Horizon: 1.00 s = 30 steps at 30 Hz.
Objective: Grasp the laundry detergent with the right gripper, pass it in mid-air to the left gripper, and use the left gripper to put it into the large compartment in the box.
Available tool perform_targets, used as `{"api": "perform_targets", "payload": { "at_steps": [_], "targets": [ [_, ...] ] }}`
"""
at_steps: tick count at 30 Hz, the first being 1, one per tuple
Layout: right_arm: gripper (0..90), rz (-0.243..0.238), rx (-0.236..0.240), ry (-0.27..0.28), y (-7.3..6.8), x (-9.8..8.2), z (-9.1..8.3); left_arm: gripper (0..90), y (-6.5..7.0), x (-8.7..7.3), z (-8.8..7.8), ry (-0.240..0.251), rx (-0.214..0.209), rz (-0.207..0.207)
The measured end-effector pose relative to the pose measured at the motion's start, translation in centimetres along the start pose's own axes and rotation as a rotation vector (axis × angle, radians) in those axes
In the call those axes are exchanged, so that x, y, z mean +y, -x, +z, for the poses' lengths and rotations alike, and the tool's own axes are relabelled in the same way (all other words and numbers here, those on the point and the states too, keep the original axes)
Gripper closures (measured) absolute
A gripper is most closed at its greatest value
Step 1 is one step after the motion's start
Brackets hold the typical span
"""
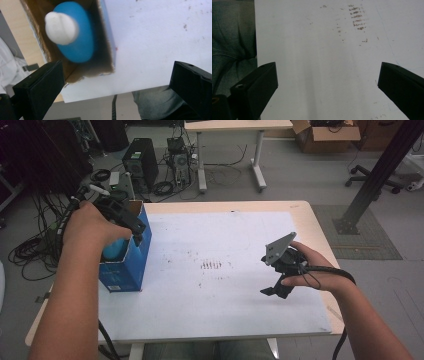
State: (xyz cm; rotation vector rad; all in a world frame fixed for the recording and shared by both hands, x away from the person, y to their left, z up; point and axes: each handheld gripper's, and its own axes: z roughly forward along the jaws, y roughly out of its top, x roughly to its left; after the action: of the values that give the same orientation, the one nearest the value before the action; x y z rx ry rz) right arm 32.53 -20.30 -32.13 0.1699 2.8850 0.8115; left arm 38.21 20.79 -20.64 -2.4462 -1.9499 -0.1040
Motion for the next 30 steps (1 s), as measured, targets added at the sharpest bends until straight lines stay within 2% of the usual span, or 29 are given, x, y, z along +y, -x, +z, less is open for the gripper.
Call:
{"api": "perform_targets", "payload": {
  "at_steps": [5,9,10,11,12,14,16,17,21,24,30],
  "targets": [
    [3.0,-0.001,-0.005,0.003,-0.1,-0.1,-0.6,0.3,1.9,0.0,-1.3,0.031,0.014,0.071],
    [3.0,0.002,-0.012,0.002,-0.1,-0.3,-0.9,0.2,3.8,0.0,-2.1,0.052,0.020,0.163],
    [3.0,0.005,-0.013,0.000,-0.2,-0.3,-1.0,0.3,4.4,0.0,-2.2,0.054,0.024,0.209],
    [3.0,0.005,-0.013,0.001,-0.2,-0.3,-1.0,0.3,5.3,0.1,-2.3,0.049,0.039,0.287],
    [3.0,0.007,-0.014,-0.002,-0.2,-0.4,-1.1,0.3,5.6,0.0,-2.3,0.046,0.037,0.304],
    [3.0,0.007,-0.015,-0.006,-0.2,-0.4,-1.2,0.3,6.7,-0.1,-2.3,0.048,0.050,0.388],
    [3.1,0.006,-0.013,-0.012,-0.2,-0.4,-1.2,0.4,7.6,-0.2,-2.2,0.051,0.051,0.441],
    [3.0,0.005,-0.015,-0.012,-0.2,-0.4,-1.3,0.4,8.1,-0.2,-2.2,0.048,0.057,0.488],
    [2.9,0.005,-0.015,-0.018,-0.2,-0.4,-1.6,0.4,9.5,-0.5,-2.1,0.043,0.053,0.595],
    [3.0,0.003,-0.013,-0.025,-0.2,-0.3,-1.7,0.3,10.8,-1.0,-1.7,0.026,0.065,0.699],
    [3.0,0.000,-0.009,-0.032,0.0,0.3,-1.8,0.3,12.3,-1.2,-1.0,0.023,0.063,0.820]
  ]
}}
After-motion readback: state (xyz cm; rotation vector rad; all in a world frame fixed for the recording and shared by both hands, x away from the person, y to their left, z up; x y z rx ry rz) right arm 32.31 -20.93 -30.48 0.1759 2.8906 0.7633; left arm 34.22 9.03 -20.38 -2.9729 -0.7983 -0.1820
